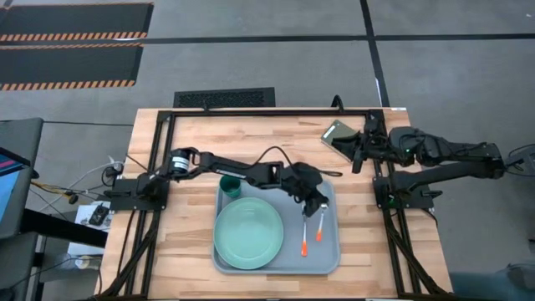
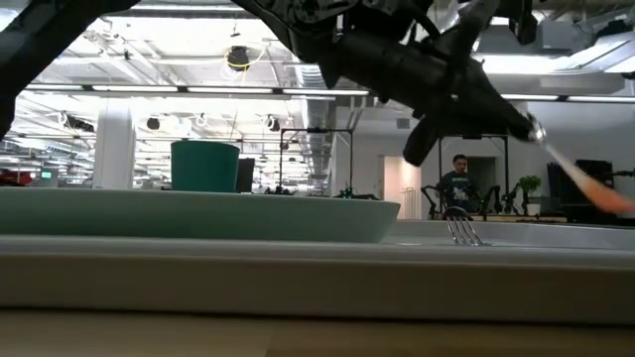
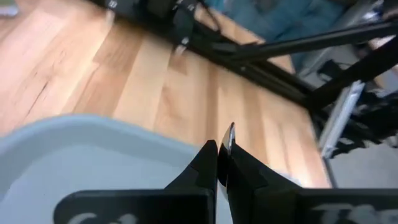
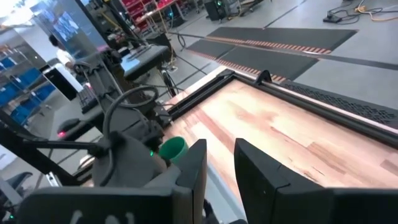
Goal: Pick and place plate/cup/fork/spoon on tray
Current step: Put the orange spoon on the gray tray to the right of the orange fork
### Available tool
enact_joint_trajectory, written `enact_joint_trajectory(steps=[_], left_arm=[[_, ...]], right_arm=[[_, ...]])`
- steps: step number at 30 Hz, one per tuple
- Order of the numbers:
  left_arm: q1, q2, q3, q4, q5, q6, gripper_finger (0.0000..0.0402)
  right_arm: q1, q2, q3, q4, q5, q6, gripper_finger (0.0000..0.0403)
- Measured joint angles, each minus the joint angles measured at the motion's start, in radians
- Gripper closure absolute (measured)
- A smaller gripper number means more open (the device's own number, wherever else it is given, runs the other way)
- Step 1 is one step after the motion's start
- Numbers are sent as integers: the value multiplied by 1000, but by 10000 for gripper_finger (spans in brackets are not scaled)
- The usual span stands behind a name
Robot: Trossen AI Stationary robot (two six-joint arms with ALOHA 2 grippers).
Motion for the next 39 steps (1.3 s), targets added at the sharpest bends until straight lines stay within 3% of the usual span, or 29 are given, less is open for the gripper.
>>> enact_joint_trajectory(steps=[8,13,39], left_arm=[[-43,-1,0,-39,-117,22,401],[-48,43,-1,4,-72,-11,401],[-23,63,5,-4,-60,-75,401]], right_arm=[[-3,-1,-1,0,27,-3,295],[0,-1,-1,-1,32,0,295],[13,-1,-1,-2,33,-3,295]])
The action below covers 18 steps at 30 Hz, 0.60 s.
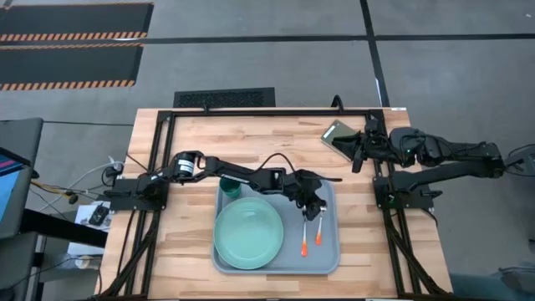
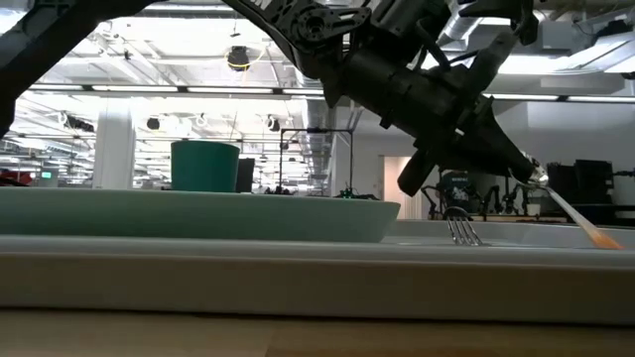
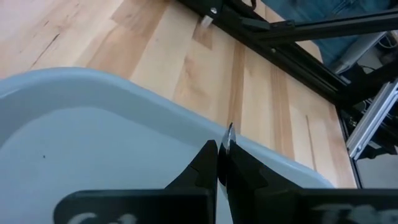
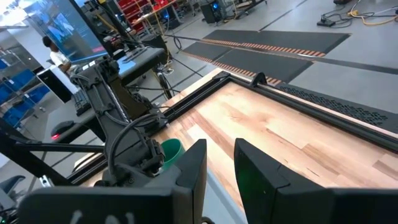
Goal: Pick and place plate/cup/fork/spoon on tray
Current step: Put the orange spoon on the gray tray to the right of the orange fork
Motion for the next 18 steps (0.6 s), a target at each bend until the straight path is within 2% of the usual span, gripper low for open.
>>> enact_joint_trajectory(steps=[18], left_arm=[[0,0,-1,-7,7,-14,401]], right_arm=[[1,0,0,-9,-1,0,295]])
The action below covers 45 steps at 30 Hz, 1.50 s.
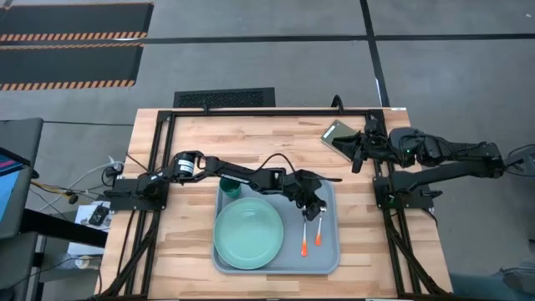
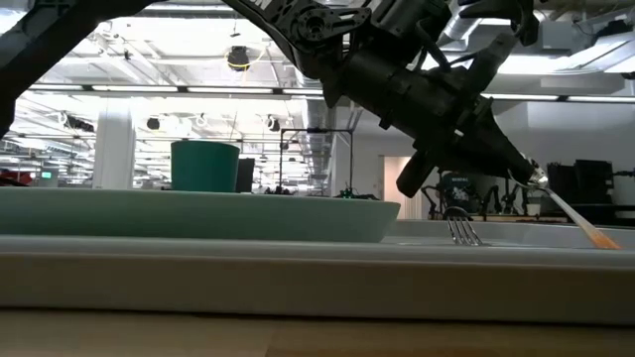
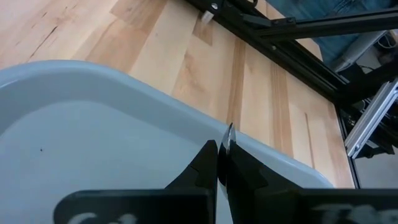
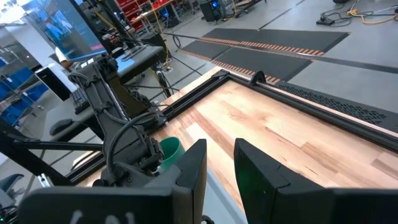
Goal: Pick and place plate/cup/fork/spoon on tray
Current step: Put the orange spoon on the gray tray to the right of the orange fork
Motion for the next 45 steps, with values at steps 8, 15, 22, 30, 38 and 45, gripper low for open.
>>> enact_joint_trajectory(steps=[8,15,22,30,38,45], left_arm=[[0,0,0,0,1,5,401],[0,-1,-10,2,11,6,401],[0,-1,-10,-2,0,8,401],[0,-2,-10,-25,-9,28,401],[-3,-2,-10,-40,-32,40,401],[-5,7,-9,-25,-42,49,401]], right_arm=[[0,0,0,-14,0,3,295],[0,0,0,-14,0,4,295],[0,0,0,-14,0,4,295],[0,0,0,-14,0,3,295],[0,0,0,-15,0,3,295],[1,0,0,-16,0,3,295]])
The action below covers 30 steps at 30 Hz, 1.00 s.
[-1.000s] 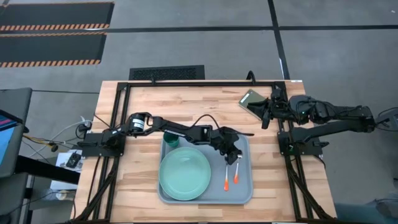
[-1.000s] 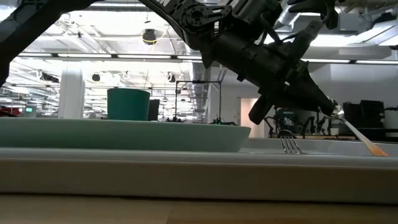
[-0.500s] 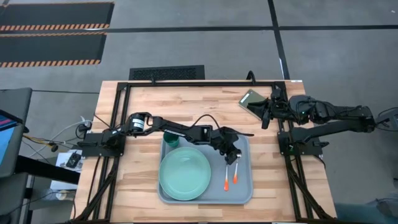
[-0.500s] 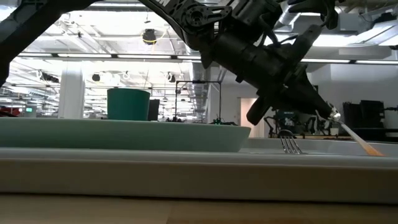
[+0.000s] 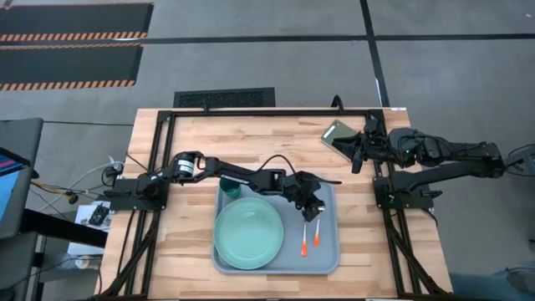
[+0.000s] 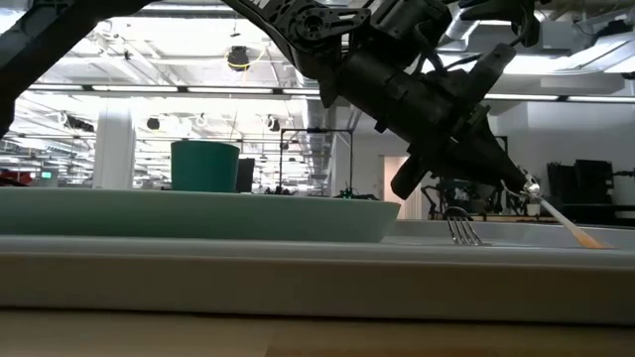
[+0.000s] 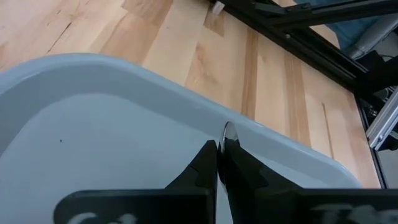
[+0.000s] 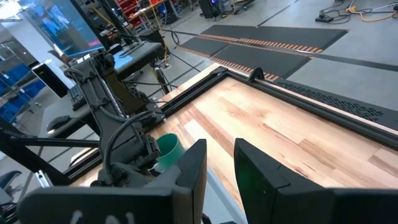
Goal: Pick and place plate/cup/fork/spoon on tray
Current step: Put the orange spoon on the gray tray to the right of the orange fork
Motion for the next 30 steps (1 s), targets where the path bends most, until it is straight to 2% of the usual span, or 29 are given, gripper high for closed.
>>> enact_joint_trajectory(steps=[4,25,30], left_arm=[[0,19,0,15,31,-32,401],[4,24,0,3,33,-68,401],[5,27,0,-15,23,-72,376]], right_arm=[[0,0,0,-8,0,0,295],[0,0,0,-13,-1,0,295],[0,0,0,-13,-1,0,295]])
